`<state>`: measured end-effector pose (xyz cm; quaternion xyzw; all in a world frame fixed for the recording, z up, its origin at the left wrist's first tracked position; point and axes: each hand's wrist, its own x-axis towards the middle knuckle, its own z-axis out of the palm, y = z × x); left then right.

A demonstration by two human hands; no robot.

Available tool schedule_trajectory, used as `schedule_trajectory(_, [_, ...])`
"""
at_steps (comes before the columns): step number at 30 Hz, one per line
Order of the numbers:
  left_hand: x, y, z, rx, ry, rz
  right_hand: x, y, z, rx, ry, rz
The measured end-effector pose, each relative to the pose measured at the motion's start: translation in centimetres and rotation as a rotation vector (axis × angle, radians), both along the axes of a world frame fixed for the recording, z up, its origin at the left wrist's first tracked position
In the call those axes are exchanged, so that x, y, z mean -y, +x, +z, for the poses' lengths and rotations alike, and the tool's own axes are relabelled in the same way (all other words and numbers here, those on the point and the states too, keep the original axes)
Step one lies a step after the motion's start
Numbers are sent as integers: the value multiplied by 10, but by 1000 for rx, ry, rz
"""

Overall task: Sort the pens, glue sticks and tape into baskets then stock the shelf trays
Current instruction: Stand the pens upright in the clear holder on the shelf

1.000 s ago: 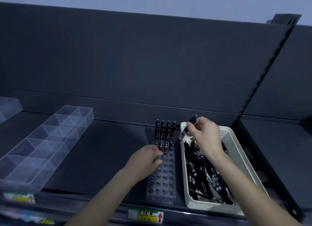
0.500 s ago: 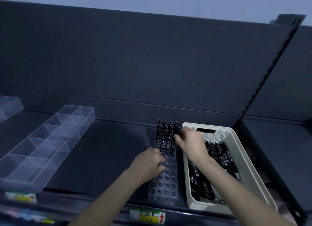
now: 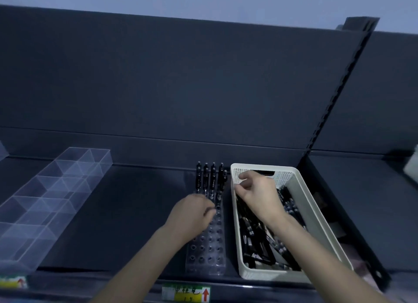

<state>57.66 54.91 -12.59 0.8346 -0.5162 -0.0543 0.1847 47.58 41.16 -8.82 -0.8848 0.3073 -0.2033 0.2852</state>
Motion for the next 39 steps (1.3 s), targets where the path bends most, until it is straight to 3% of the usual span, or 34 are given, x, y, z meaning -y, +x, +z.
schedule_trajectory(5, [26,-26,17,-44,-175,-51,40,-56,11,-12,1,-136])
schedule_trajectory(10, [57,-51,17,-69,-160,-80,69,-95,4,-208,12,-148])
schedule_trajectory(13, [75,-63,15,40,-5,-68,72,-101,-5,-308,17,-87])
schedule_trajectory(17, [96,-85,11,310,418,-53,65,-99,-22,-533,8,-13])
schedule_trajectory(20, [111,-97,2,343,550,-10,57,-91,-29,-691,-20,25])
schedule_trajectory(23, [123,-97,-7,201,518,75,56,-81,-34,-739,-30,19])
schedule_trajectory(29, [132,-84,-17,-373,316,255,65,-75,-38,-762,-14,40])
schedule_trajectory(34, [134,-77,-17,-518,133,350,63,-76,-45,-725,-64,14])
schedule_trajectory(39, [134,-74,-13,-697,-200,413,62,-78,-47,-696,-106,34])
